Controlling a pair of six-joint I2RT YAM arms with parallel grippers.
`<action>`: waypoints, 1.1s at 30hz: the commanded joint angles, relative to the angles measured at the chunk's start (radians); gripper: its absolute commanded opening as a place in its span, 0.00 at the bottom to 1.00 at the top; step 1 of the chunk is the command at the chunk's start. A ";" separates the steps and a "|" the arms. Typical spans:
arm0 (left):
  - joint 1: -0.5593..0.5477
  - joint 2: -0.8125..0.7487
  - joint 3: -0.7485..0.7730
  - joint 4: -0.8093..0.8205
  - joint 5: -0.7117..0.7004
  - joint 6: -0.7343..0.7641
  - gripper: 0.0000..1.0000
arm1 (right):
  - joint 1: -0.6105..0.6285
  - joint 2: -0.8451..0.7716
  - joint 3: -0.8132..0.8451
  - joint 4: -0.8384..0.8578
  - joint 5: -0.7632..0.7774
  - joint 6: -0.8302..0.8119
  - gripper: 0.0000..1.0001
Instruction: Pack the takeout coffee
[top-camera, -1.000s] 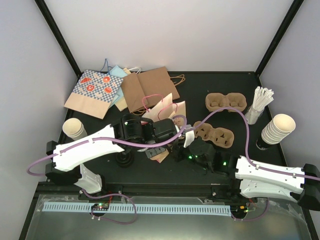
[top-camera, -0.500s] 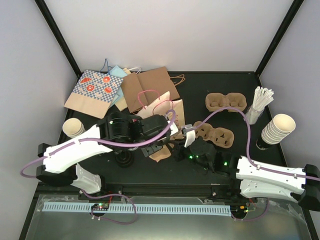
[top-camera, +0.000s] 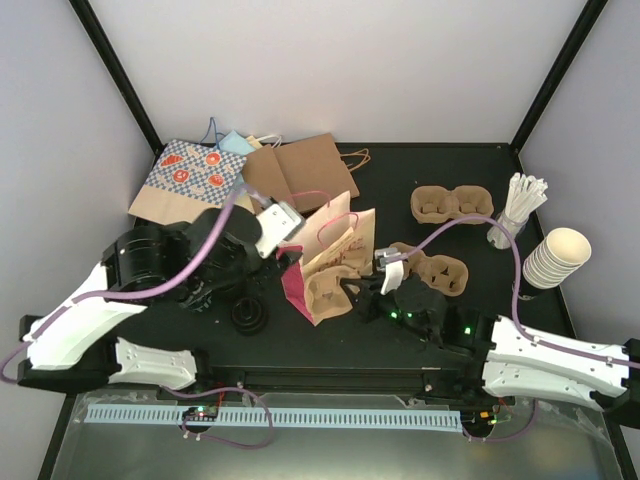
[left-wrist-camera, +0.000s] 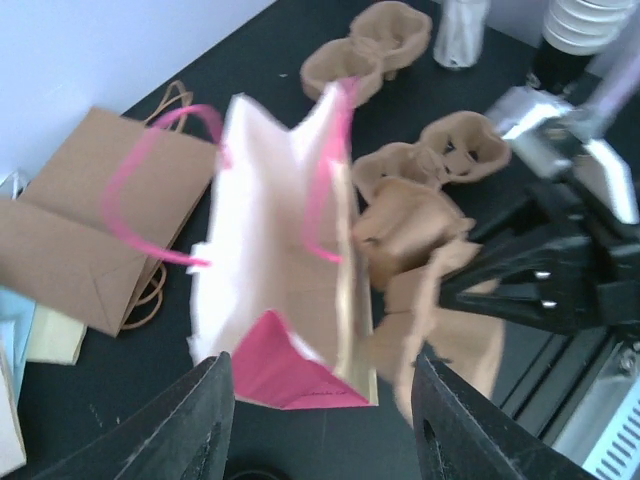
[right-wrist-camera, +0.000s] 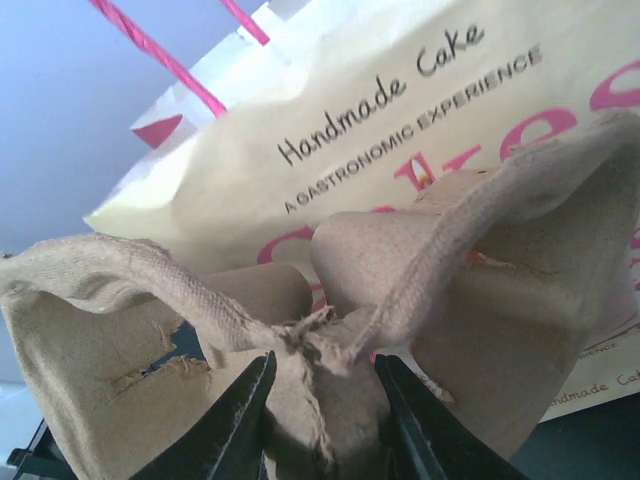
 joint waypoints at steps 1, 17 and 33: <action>0.140 -0.075 -0.077 0.102 0.095 -0.057 0.52 | 0.005 -0.063 0.045 -0.073 0.071 -0.028 0.29; 0.524 -0.199 -0.362 0.326 0.475 -0.049 0.62 | 0.001 -0.079 0.409 -0.552 0.254 -0.163 0.29; 0.621 -0.234 -0.480 0.397 0.518 -0.052 0.99 | -0.059 0.029 0.700 -0.701 0.406 -0.331 0.30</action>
